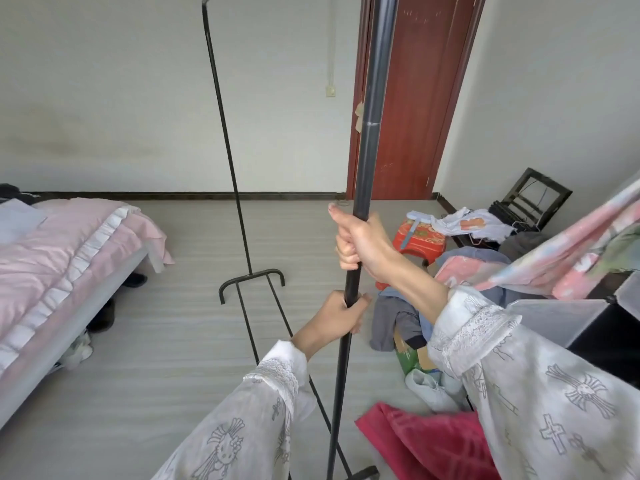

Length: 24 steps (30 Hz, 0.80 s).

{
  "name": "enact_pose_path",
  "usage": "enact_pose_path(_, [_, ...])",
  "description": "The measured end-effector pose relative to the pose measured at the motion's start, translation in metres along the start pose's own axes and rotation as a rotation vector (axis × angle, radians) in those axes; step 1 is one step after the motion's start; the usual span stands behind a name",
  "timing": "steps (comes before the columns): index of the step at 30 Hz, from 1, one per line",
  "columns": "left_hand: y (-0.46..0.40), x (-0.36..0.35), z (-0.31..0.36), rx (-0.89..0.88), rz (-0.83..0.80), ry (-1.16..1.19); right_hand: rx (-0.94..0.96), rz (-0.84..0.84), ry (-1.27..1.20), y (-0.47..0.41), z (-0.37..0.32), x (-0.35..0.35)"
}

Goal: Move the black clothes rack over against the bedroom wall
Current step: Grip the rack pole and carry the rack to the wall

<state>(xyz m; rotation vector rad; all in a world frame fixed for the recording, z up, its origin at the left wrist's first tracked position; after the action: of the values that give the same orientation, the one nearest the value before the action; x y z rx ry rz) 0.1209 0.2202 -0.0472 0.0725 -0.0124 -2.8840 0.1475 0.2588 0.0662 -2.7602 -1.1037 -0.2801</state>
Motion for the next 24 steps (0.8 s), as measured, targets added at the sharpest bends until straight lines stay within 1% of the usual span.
enact_pose_path(7, [-0.047,0.040,-0.001,-0.022,0.067,0.006,-0.009,0.066,-0.006,-0.056,0.000,-0.014])
enact_pose_path(18, [-0.143,0.128,0.006,-0.032,0.062,-0.006,-0.020,0.184,-0.019,-0.180,0.001,-0.046])
enact_pose_path(24, [-0.189,0.161,0.007,-0.025,0.079,-0.018,-0.022,0.243,-0.019,-0.236,0.005,-0.052])
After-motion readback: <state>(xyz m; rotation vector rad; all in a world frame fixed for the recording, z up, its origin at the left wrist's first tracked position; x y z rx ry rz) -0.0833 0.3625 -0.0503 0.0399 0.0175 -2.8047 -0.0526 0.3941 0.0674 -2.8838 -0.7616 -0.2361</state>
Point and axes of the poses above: each hand's wrist, its own y-axis away from the middle knuckle, its own x-axis out of the back of the hand, z = x × y, the point moved 5 cm from there along -y, towards the middle knuckle, and after that the axes turned 15 degrees about y, right-handed, at the moved point
